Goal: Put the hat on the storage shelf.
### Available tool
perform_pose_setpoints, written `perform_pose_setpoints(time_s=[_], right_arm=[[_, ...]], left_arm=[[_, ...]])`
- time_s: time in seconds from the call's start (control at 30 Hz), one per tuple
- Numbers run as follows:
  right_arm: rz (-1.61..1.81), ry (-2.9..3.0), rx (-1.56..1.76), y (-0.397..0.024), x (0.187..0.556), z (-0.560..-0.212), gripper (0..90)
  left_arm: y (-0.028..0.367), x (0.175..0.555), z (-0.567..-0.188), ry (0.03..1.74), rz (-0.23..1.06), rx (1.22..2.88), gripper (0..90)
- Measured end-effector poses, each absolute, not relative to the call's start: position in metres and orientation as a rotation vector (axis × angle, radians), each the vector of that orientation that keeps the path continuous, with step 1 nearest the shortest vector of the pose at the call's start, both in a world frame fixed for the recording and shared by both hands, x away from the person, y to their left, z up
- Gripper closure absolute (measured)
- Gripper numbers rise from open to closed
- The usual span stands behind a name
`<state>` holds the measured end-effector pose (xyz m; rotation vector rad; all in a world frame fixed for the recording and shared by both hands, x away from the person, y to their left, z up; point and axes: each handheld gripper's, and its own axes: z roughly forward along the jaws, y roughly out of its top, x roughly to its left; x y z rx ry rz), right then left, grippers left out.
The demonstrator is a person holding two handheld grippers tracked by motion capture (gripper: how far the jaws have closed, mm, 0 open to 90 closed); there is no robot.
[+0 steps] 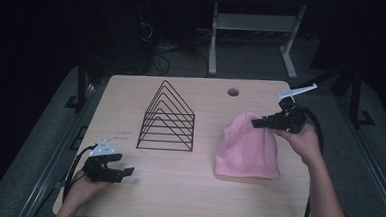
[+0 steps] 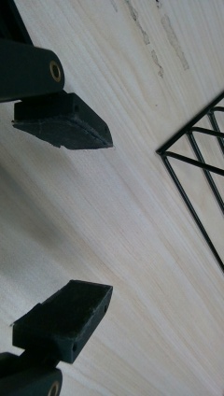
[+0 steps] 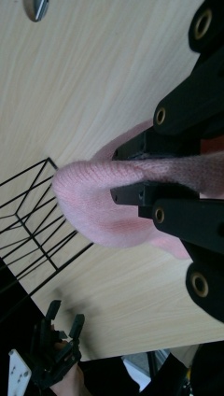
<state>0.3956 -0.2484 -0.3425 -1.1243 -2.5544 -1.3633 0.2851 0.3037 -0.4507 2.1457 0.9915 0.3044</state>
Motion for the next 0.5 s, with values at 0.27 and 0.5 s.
perform_pose_setpoints(time_s=[0.27,0.5], right_arm=[[-1.387,-2.626,-1.054,-0.240,0.389,-0.314,80.6],[-1.421,-2.647,-1.013,-0.234,0.388,-0.301,80.6]], left_arm=[[0.305,0.285,-0.445,0.971,0.299,2.139,24.4],[0.304,0.286,-0.439,0.965,0.285,2.112,24.5]])
